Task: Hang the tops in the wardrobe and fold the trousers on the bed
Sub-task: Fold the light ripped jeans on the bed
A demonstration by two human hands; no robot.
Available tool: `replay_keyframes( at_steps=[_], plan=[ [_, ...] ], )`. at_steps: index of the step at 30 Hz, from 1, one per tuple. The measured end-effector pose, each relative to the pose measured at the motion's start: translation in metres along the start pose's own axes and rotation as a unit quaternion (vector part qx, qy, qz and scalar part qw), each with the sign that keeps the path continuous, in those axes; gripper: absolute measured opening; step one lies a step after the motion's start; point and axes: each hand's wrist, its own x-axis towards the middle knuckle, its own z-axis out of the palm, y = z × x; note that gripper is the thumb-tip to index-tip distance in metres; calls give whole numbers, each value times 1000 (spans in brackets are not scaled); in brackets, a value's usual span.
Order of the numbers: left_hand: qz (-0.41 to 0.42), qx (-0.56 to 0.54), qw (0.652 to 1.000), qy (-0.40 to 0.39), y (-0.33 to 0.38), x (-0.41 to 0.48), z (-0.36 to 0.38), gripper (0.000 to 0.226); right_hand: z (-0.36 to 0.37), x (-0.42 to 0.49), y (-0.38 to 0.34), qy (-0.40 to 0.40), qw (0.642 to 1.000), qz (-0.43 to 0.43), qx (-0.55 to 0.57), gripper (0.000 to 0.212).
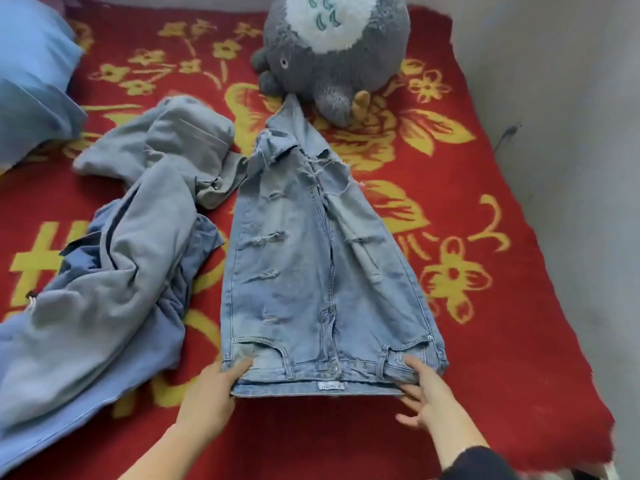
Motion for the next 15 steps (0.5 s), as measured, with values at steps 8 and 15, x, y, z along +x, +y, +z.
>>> replay_keyframes(
  at_steps=[8, 15],
  plan=[
    [-111, -90, 982, -125, -31, -39, 63, 63, -35, 24, 52, 215, 914, -134, -318, 69],
    [-212, -265, 939, 64, 1, -24, 78, 10, -25, 70, 45, 155, 838, -238, -466, 47]
  ],
)
